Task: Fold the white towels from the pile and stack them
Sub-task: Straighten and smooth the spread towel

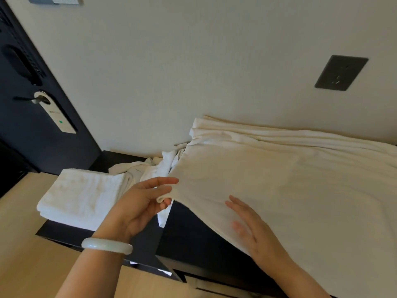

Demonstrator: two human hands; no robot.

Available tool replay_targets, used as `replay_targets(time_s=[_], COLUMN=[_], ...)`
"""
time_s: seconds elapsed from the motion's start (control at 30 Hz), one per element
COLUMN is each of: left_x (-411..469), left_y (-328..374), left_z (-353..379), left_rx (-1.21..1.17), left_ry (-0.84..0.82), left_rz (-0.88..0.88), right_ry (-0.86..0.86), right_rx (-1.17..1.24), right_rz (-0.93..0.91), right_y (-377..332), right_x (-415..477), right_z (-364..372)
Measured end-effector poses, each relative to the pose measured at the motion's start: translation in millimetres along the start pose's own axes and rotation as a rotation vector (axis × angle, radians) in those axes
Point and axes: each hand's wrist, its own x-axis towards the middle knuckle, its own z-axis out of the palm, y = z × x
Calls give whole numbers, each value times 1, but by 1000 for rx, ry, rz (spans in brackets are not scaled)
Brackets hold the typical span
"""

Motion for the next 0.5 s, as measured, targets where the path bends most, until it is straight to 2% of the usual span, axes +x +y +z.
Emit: replay_targets(time_s=[0.1, 0.17, 0.27, 0.3, 0.37, 0.43, 0.5], left_x=[9, 15, 27, 32, 42, 63, 90], left_y=[7, 13, 25, 29, 35, 37, 39], left_z=[16, 23, 25, 28, 33, 43, 56], left_rx=[-160, -310, -366, -282, 100, 619, 1027], left_ry=[-4, -42, -116, -135, -90, 91, 282], left_rz=[0, -22, -16, 2, 66, 174, 328], right_ry=[-35, -8, 45, 95, 192, 233, 298], right_rx=[-299, -475, -428, -354, -202, -158, -130], right_rz=[-57, -26, 170, 258, 397, 439, 440], right_y=[-7, 8, 35, 45, 63, 77, 85], right_x=[-17, -27, -42, -47, -52, -45, -25], right_z=[-2, -8, -42, -62, -104, -147, -183])
